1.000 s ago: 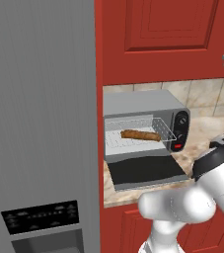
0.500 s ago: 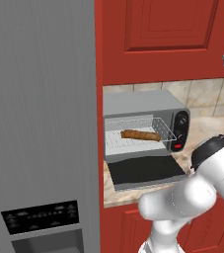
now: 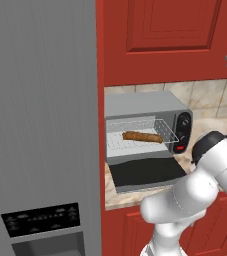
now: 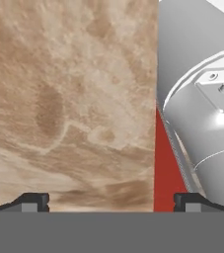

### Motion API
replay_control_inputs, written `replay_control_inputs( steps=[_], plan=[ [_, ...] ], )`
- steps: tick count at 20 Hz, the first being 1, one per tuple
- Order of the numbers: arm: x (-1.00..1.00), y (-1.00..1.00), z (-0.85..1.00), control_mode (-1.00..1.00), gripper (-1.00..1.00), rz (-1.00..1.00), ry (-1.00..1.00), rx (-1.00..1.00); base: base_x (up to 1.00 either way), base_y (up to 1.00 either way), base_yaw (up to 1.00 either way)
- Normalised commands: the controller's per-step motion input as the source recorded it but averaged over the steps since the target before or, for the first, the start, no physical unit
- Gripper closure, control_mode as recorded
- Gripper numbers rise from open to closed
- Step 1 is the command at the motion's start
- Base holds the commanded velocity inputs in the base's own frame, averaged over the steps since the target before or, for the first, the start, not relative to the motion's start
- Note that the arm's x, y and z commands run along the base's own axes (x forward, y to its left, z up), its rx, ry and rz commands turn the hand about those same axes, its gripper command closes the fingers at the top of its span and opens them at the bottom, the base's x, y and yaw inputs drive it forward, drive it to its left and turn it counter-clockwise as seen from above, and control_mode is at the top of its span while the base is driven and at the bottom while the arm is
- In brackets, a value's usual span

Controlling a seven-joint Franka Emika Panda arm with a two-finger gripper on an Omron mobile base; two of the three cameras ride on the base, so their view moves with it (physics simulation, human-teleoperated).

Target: Pull the toaster oven rack outwards. Pick up the baguette from the plate and place it on the toaster oven rack. Close the toaster oven door fully and set the temperature to the lowest setting.

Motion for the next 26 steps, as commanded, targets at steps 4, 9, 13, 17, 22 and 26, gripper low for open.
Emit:
replay_control_inputs(
  steps=[4, 9, 13, 17, 22, 26],
  plan=[
    [0.1, 0.0, -0.1, -1.0, -1.0, 0.0, 0.0, 0.01, 0.0, 0.0, 0.0],
    [0.14, 0.0, -0.06, -1.0, -1.0, 0.0, 0.0, 0.03, 0.0, 0.0, 0.0],
    [0.06, 0.03, 0.0, -1.0, -1.0, 0.0, 0.0, 0.02, 0.0, 0.0, 0.0],
    [0.0, 0.01, 0.0, -1.0, -1.0, 0.0, 0.0, 0.04, 0.0, 0.0, 0.0],
    [0.02, 0.1, 0.0, -1.0, -1.0, -0.02, 0.0, 0.03, 0.0, 0.0, 0.0],
    [0.07, 0.14, 0.0, -1.0, -1.0, -0.03, 0.0, 0.02, 0.0, 0.0, 0.0]
  ],
)
